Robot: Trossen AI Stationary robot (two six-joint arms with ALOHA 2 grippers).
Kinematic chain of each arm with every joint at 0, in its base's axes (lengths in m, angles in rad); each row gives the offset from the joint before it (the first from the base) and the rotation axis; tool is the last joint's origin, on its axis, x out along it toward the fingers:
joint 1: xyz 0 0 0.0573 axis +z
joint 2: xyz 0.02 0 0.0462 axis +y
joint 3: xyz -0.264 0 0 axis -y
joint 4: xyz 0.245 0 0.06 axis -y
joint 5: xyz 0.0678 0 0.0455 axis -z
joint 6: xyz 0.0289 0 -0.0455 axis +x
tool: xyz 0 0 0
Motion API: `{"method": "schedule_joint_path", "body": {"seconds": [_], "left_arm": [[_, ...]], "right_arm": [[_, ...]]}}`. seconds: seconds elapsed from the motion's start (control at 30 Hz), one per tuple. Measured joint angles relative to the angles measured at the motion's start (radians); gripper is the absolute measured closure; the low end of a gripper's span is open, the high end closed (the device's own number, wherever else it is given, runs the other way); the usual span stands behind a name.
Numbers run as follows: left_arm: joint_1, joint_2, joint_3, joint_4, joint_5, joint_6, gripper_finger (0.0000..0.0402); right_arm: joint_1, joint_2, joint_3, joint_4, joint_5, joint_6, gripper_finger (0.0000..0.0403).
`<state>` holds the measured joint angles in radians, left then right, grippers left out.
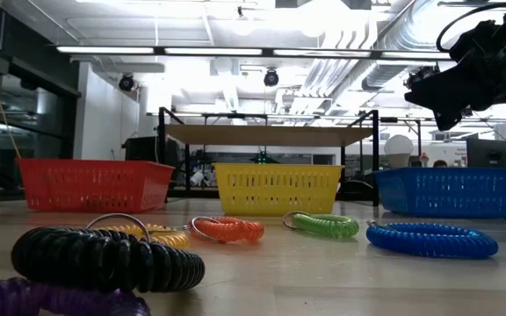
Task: Pick & Place Office Desk Supplies
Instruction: Put the yellow rubber band into the red bin
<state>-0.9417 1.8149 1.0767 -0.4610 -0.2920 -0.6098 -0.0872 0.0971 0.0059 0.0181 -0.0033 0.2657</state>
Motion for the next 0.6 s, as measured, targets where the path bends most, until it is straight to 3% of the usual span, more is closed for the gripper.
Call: {"method": "schedule_joint_path", "body": {"seconds": [0.17, 0.6], "left_arm": [[0.000, 0.000, 0.000, 0.002, 0.004, 0.000, 0.0397], [0.001, -0.058, -0.002, -0.022, -0.027, 0.008, 0.0401]], "right_arm": [[0.000, 0.000, 0.000, 0.000, 0.000, 0.000, 0.0309], [0.000, 0.000, 0.000, 0.000, 0.000, 0.000, 0.0309]]}}
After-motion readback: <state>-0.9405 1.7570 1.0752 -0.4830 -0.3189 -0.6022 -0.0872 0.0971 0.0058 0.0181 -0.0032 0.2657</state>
